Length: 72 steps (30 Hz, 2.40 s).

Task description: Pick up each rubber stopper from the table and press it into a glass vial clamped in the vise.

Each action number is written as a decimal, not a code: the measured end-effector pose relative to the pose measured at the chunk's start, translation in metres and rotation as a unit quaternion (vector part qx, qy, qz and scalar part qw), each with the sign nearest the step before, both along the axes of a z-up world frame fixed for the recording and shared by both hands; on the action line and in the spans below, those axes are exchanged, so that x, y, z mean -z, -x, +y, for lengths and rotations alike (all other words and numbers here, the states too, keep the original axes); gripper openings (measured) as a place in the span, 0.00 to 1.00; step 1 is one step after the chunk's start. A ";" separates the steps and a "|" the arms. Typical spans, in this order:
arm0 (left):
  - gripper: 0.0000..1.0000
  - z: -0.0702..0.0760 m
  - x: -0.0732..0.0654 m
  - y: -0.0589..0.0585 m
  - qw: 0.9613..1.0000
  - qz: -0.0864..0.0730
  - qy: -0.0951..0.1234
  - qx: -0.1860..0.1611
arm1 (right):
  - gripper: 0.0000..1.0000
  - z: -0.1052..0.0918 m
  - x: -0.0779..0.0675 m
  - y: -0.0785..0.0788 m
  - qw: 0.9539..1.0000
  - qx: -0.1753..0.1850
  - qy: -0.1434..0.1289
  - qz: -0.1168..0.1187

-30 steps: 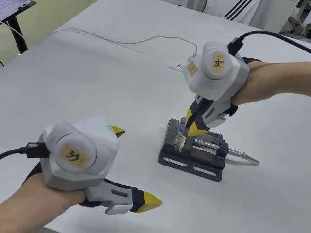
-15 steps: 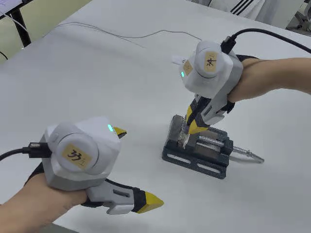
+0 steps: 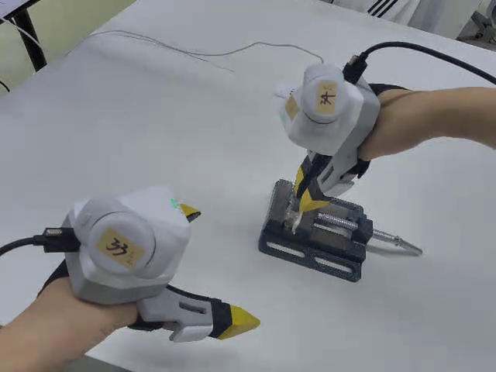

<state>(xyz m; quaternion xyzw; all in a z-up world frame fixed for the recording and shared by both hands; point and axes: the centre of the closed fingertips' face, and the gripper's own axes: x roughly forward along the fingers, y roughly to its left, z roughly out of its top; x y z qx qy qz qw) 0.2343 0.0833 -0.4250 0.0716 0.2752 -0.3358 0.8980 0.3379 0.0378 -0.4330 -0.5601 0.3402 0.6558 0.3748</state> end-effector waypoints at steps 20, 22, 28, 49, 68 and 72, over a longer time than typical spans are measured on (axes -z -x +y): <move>0.92 -0.007 0.002 -0.002 1.000 0.003 0.003 0.008 | 0.03 -0.001 -0.001 0.001 0.996 0.084 0.024 0.016; 0.92 -0.007 0.003 -0.002 1.000 0.004 0.004 0.008 | 0.03 -0.001 -0.001 0.002 0.995 0.097 0.032 0.020; 0.92 -0.008 0.005 -0.001 1.000 0.005 0.006 0.008 | 0.02 0.003 -0.001 0.002 0.992 0.117 0.051 0.021; 0.91 -0.016 0.004 -0.002 1.000 0.006 0.008 0.012 | 0.05 -0.004 -0.002 0.007 0.991 0.116 0.072 0.001; 0.91 -0.014 0.003 -0.001 1.000 0.007 0.004 0.014 | 0.13 -0.005 -0.002 0.008 0.996 0.069 0.047 0.008; 0.90 -0.014 0.003 -0.001 1.000 0.007 0.005 0.014 | 0.14 -0.006 -0.003 0.009 0.997 0.072 0.040 0.012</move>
